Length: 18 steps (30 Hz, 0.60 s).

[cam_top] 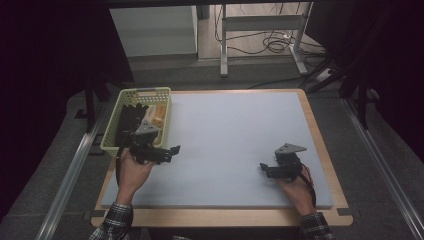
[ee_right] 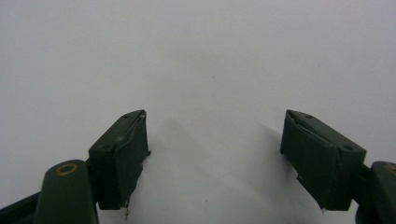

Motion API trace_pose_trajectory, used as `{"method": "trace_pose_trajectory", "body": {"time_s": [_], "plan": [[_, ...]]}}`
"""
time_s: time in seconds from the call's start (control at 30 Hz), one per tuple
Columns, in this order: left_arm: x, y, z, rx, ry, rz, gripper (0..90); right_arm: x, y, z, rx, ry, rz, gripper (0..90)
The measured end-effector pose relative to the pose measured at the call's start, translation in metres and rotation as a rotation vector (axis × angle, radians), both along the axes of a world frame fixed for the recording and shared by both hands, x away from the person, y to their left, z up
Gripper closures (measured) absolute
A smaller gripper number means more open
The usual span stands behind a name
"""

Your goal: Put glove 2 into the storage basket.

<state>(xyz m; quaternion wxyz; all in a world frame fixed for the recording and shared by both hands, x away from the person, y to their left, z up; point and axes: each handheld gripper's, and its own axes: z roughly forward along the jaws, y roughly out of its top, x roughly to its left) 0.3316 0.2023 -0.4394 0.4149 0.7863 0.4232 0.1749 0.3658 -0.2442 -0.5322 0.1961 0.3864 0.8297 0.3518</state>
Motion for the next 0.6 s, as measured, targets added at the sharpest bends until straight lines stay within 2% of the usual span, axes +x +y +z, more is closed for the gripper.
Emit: {"method": "trace_pose_trajectory", "body": {"time_s": [0.6], "plan": [[-0.012, -0.037, -0.017, -0.019, -0.01, -0.08, 0.2, 0.0, 0.0, 0.0, 0.001, 0.0, -0.001, 22.7]]}}
